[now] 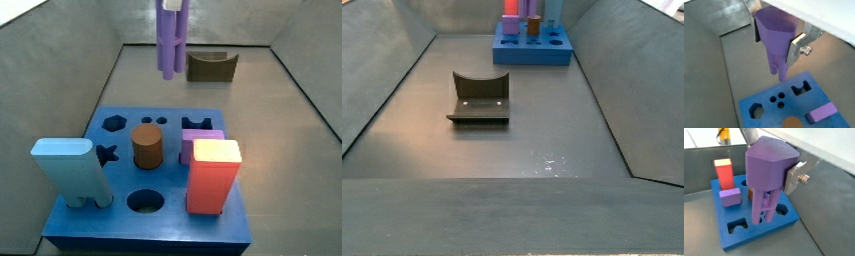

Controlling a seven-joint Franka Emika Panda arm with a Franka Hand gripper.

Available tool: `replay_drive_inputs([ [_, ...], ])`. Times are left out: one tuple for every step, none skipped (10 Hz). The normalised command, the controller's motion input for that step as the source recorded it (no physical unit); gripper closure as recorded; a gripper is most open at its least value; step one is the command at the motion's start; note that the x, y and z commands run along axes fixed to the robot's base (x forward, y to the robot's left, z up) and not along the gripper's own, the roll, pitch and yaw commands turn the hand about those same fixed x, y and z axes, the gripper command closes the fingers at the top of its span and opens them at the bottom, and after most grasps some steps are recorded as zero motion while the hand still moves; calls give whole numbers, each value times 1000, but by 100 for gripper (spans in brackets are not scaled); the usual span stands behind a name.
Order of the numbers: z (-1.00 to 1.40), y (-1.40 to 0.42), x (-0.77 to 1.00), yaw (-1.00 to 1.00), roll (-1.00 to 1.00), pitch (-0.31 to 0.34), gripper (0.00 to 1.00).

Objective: Pick up the 3 prong object. Move up. Rotate the 3 prong object. Place the 3 prong object on the fixture. Regrasp the 3 prong object. Move to above the board. Insert the 3 prong object.
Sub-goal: Insert the 3 prong object.

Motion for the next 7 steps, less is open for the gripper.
replay_drive_inputs([
  [-174,0,0,-674,-317,96,100],
  [-363,0,0,-577,-306,73,100],
  [-329,17,9,-277,-331,91,100],
  [-351,6,0,-71,-323,36,100],
  [-280,14,20,189,-326,20,100],
  [-209,0,0,366,-289,0,100],
  [-206,0,0,434,-219,-6,100],
])
